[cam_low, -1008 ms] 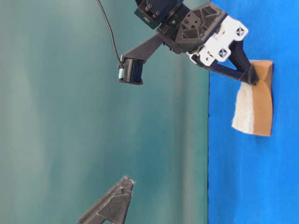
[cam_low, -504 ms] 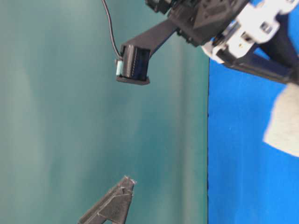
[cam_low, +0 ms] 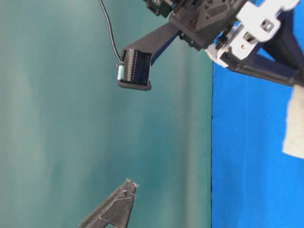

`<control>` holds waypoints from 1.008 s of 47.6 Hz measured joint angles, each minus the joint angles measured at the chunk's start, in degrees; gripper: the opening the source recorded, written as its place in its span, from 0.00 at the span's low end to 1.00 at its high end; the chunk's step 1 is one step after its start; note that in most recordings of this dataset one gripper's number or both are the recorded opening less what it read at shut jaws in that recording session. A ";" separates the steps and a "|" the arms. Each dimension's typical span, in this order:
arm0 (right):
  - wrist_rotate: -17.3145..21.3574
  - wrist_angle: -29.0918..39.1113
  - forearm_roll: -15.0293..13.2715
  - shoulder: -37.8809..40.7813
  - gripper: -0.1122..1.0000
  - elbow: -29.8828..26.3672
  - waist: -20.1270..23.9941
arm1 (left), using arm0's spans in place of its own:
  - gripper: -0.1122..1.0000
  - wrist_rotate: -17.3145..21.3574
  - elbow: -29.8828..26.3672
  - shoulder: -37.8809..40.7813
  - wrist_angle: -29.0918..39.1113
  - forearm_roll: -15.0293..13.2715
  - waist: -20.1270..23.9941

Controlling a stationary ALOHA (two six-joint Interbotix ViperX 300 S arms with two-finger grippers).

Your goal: Hand over the sponge with the left arm and wipe it with the right arm.

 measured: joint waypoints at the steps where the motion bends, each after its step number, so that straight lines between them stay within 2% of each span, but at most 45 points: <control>1: 0.00 0.09 -0.44 0.00 0.28 0.00 -0.70 | 0.83 0.00 0.00 0.09 0.00 0.00 0.00; 8: 0.09 0.35 -2.90 0.00 0.28 0.00 -5.10 | 0.83 0.00 0.00 0.09 0.00 0.00 -0.09; 16: 0.09 0.35 -3.87 0.00 0.28 -0.09 -8.09 | 0.83 0.00 0.00 0.09 0.00 0.00 0.00; 48: 0.09 0.70 -4.13 0.00 0.28 -0.09 -7.21 | 0.83 0.09 0.00 0.09 0.00 0.00 0.18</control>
